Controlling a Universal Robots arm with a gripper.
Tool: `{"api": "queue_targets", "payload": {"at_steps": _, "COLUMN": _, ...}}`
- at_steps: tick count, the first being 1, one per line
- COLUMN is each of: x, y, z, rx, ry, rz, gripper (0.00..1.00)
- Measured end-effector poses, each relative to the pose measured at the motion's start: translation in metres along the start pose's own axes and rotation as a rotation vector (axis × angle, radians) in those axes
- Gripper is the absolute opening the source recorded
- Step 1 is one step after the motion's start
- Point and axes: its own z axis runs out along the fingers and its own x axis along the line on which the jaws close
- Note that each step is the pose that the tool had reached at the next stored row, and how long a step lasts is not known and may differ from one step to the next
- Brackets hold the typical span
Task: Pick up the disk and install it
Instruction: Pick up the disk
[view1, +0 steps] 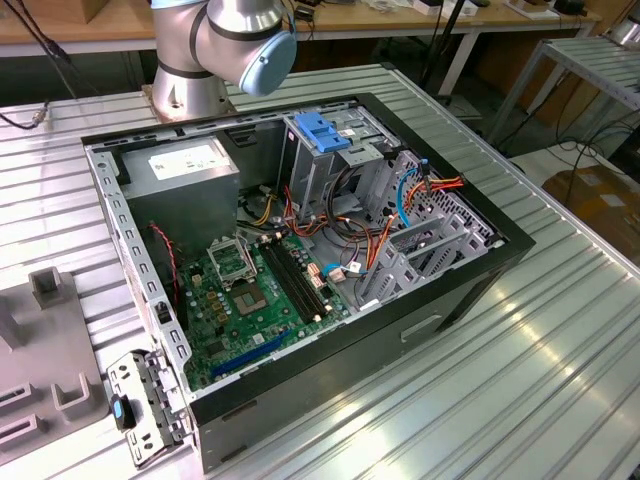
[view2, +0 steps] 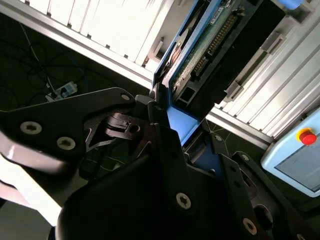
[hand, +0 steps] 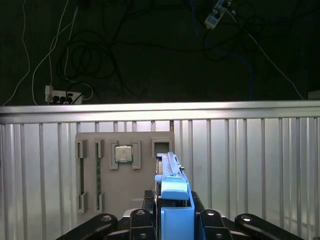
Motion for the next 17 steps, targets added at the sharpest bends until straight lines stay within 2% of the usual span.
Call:
{"api": "queue_targets", "payload": {"at_steps": 6, "x": 0.0000, "y": 0.0000, "z": -0.0101, "rx": 0.0000, "ry": 0.0000, "rz": 0.000, "gripper": 0.37}}
{"api": "queue_targets", "payload": {"at_steps": 17, "x": -0.0001, "y": 0.0000, "z": -0.0211, "rx": -0.0002, "ry": 0.0000, "rz": 0.000, "gripper": 0.37}}
